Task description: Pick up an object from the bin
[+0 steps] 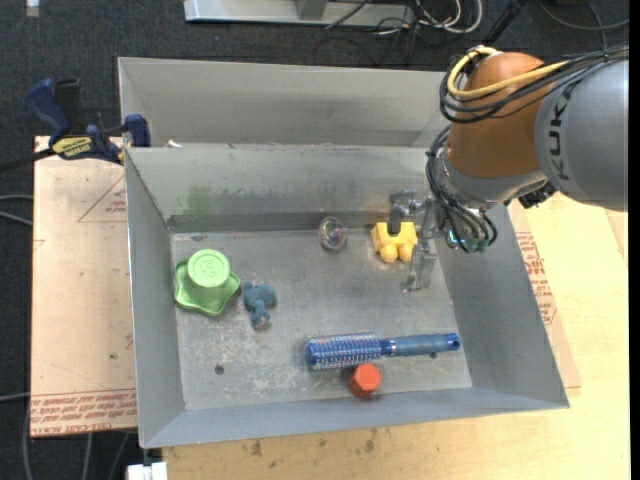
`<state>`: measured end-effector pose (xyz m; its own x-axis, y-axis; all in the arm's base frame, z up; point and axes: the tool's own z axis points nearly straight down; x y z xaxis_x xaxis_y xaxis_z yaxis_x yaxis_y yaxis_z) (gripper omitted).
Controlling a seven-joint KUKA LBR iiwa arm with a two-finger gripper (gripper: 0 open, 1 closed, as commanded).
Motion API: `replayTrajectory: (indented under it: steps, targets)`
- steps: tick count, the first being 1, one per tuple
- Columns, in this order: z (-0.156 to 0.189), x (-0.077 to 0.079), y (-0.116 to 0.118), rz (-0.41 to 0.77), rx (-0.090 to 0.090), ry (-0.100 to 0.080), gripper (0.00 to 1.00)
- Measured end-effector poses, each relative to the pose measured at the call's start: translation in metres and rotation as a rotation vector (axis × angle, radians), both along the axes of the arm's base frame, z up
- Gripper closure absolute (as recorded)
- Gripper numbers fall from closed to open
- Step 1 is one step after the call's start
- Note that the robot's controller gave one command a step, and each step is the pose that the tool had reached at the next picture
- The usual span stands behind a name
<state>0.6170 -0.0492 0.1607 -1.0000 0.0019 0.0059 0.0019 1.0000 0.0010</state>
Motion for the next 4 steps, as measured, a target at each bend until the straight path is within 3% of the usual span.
replayTrajectory:
  steps: [1,2,3,4]
  targets:
    - [-0.081,-0.066,0.014,0.136,0.001,0.001,0.0]
    - [-0.091,-0.123,0.046,0.108,0.002,-0.005,0.0]
    - [-0.091,-0.121,0.044,0.107,0.0,-0.008,1.0]
    - [0.071,-0.106,0.046,0.162,-0.001,-0.017,1.0]
